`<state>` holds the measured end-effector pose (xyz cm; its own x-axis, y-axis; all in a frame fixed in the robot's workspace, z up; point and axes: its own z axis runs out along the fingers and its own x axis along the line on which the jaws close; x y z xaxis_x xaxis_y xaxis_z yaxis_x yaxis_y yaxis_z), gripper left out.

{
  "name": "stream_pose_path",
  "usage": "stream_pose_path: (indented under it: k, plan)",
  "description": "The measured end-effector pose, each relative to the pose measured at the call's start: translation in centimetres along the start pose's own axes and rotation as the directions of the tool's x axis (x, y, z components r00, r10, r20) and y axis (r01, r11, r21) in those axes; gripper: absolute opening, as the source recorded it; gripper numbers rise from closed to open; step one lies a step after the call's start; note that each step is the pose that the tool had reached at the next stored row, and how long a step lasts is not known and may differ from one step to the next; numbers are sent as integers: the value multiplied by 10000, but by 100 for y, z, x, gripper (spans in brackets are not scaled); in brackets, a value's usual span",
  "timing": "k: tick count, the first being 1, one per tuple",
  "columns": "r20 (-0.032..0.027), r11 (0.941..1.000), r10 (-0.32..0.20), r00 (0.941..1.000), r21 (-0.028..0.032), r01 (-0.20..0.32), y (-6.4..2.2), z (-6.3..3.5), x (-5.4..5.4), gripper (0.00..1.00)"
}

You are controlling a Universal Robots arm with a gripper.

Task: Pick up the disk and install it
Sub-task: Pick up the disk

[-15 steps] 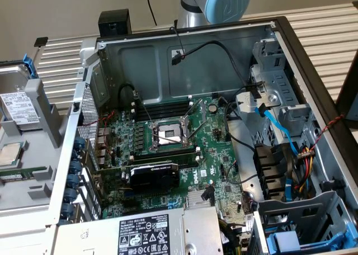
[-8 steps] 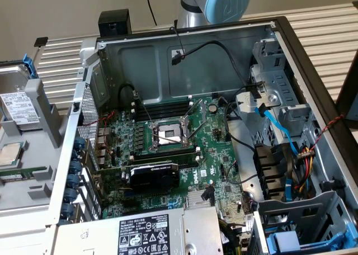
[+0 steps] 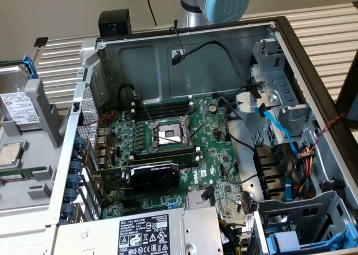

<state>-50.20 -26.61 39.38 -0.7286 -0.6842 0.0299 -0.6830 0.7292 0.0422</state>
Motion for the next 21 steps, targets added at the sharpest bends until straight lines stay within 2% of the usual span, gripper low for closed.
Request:
stream_pose_path:
  k: [5,8,11,16,21]
  plan:
    - [-28,9959,-903,9959,38,903,0,0,0,11]
    - [-33,9894,-1448,9895,75,1448,0,-1,0,11]
    - [-7,9801,-1978,9802,155,1978,0,-1,0,11]
    - [13,9580,-2856,9584,270,2854,0,0,0,11]
    - [10,9279,-3714,9285,363,3712,0,0,0,11]
